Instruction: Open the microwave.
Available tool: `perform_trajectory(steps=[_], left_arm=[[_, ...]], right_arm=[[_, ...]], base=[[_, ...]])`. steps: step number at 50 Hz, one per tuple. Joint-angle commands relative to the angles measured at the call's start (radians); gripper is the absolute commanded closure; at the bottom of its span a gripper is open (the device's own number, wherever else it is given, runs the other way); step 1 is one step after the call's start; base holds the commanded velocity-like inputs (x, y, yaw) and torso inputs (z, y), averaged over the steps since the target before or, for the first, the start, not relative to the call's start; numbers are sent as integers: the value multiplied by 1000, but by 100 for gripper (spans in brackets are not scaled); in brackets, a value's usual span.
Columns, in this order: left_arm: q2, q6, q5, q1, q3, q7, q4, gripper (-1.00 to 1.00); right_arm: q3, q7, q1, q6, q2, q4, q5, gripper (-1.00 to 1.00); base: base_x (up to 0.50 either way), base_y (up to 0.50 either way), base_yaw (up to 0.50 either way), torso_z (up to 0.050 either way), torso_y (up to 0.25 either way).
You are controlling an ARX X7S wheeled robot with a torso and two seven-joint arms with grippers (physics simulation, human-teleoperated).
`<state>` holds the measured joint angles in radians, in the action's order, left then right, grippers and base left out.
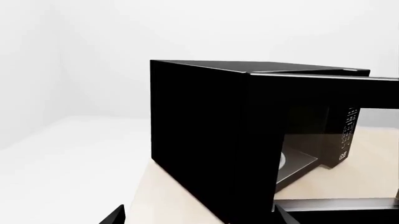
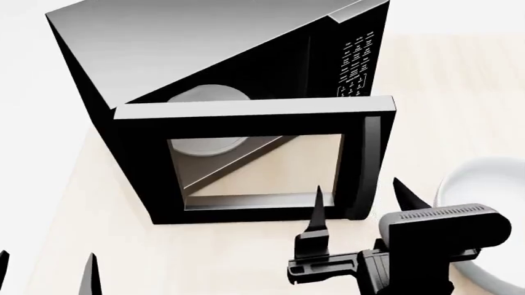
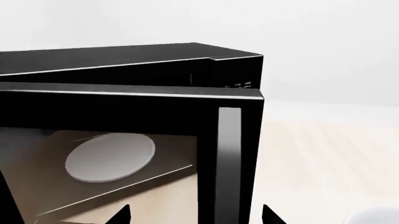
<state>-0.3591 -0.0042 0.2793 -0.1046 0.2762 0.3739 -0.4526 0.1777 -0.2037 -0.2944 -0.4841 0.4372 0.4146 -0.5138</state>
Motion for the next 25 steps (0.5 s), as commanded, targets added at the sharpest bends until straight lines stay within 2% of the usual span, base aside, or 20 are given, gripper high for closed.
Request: perform_trajectory(steps=[1,3,5,6,12,17,20,22,25], left_arm=[[-4,3,3,-3,2,2,-4,-100],[-4,4,7,-3,2,1,-3,-100],[-5,4,8,-2,2,0,-2,-100],[-5,5,10,-2,2,0,-2,-100],[-7,7,11,-5,4,0,-4,-100],[-8,7,11,-5,5,2,-5,-100],[-10,6,14,-5,3,3,-8,-100],[-11,6,15,-5,4,3,-8,-100],[-12,5,16,-4,5,3,-10,-100]], right_arm=[[-13,-75,36,-97,40,181,-37,-100],[-7,-138,35,-168,52,246,-26,-100],[-8,-150,48,-146,61,293,-3,-100],[-22,-185,46,-207,70,347,-31,-100],[-74,-254,38,-282,94,499,-80,-100],[-115,-354,-34,-401,107,612,-140,-100],[-69,-540,-153,-381,231,632,-344,-100],[35,-618,-220,-286,329,632,-373,-100],[111,-728,-388,-274,413,632,-548,-100]], base=[[0,0,0,0,0],[0,0,0,0,0],[0,0,0,0,0],[0,0,0,0,0],[0,0,0,0,0],[0,0,0,0,0],[0,0,0,0,0],[0,0,0,0,0],[0,0,0,0,0]])
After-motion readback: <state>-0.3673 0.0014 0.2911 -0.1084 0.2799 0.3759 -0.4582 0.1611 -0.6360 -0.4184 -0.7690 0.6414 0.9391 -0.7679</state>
